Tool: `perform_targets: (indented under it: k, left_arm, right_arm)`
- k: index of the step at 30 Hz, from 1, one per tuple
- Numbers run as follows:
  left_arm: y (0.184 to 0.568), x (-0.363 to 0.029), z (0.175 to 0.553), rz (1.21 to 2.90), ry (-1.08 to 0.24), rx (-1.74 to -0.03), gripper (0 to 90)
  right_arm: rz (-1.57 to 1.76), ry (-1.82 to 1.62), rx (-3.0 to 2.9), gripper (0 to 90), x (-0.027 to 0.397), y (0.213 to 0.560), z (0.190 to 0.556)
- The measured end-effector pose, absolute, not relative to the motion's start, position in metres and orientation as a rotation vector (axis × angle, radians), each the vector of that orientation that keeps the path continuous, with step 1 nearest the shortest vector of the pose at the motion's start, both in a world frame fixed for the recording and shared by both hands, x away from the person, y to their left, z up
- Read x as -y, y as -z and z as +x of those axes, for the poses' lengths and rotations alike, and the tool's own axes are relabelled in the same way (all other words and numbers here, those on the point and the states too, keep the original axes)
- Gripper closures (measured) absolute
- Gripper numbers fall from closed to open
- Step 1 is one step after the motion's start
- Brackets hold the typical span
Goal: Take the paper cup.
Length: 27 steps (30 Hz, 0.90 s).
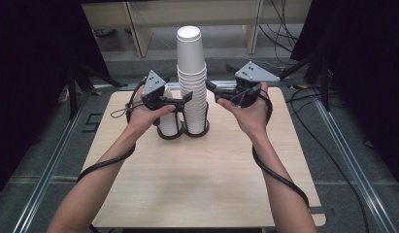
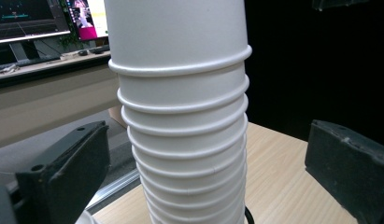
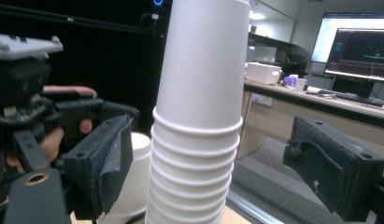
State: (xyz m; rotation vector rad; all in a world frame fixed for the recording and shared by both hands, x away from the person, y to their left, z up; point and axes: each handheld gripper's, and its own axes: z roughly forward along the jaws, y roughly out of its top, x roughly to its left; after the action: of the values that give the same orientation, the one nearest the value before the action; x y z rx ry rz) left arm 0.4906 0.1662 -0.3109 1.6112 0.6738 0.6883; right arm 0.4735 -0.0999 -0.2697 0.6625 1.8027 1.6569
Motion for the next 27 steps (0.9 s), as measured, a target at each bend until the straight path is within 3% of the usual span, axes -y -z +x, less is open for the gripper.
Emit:
perform_targets:
  k: [27]
  left_arm:
    - [0.3,-0.15,0.525,1.579,-0.667,-0.72,0.8]
  right_arm:
    - [0.714,-1.697,-1.864,14.6,0.038,0.236,0.539]
